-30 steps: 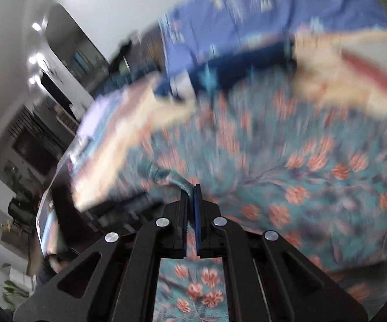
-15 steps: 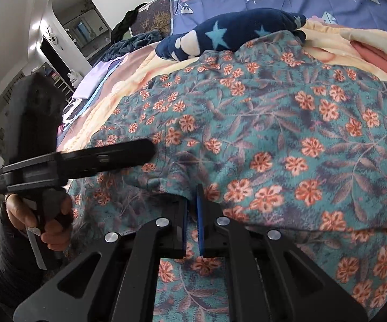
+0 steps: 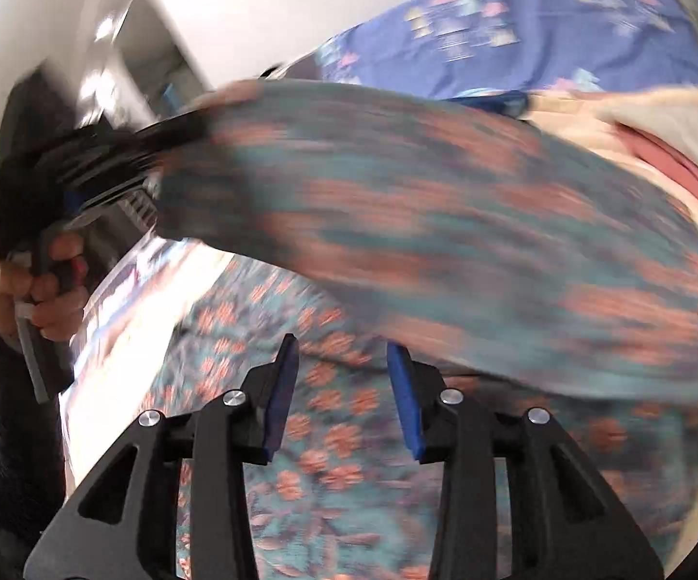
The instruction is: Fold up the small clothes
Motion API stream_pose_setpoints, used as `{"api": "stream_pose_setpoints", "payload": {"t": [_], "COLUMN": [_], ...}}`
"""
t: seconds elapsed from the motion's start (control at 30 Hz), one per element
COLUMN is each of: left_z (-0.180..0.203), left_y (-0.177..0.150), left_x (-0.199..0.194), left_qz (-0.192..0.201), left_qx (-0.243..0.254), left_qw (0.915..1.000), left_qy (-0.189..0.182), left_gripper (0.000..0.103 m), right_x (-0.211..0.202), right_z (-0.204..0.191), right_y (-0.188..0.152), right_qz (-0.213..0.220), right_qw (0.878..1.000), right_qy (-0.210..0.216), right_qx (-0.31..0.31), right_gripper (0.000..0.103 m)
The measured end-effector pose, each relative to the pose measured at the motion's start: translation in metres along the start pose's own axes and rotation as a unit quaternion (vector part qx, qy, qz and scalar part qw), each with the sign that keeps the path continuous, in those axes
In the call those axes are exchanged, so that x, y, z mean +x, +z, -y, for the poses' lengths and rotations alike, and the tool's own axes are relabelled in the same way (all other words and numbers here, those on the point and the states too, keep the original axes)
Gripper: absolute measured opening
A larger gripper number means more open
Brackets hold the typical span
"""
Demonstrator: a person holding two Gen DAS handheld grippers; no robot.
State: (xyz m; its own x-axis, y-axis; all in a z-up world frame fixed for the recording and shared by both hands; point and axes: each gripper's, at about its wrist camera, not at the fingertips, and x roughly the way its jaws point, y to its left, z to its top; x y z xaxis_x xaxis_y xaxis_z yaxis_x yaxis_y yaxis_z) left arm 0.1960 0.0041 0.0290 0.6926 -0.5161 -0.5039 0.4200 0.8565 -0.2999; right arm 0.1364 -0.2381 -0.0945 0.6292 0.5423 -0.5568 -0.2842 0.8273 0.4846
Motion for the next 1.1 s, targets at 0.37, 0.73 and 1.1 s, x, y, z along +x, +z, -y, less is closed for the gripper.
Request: {"api": "stream_pose_setpoints", "payload": {"t": [0.37,0.73,1.1], "left_z": [-0.135,-0.146,-0.111], "left_y": [-0.079,-0.099,-0.062], "left_x": [0.040,0.043,-0.004], "left_qz": [-0.106,-0.126,-0.055], "left_qx": [-0.100,-0.085,-0.045], "left_qw": [0.9818,0.9822,0.9947], "left_qy": [0.122,0.111,0.075], "left_gripper": [0.008,0.029,0.006], "right_x": [0.013,-0.059,-0.008], "right_z": [0.019,0.052,0.114], "right_y": [-0.016,0.037,0.094], "right_qz": [-0.029,0.006,0.025], "right_qw": [0.990,0.996,0.982], "right_qy": [-0.136,-0.055,-0.106], "right_qx": [-0.007,0.072,0.153], "right_gripper": [0.047,0.059,0.003]}}
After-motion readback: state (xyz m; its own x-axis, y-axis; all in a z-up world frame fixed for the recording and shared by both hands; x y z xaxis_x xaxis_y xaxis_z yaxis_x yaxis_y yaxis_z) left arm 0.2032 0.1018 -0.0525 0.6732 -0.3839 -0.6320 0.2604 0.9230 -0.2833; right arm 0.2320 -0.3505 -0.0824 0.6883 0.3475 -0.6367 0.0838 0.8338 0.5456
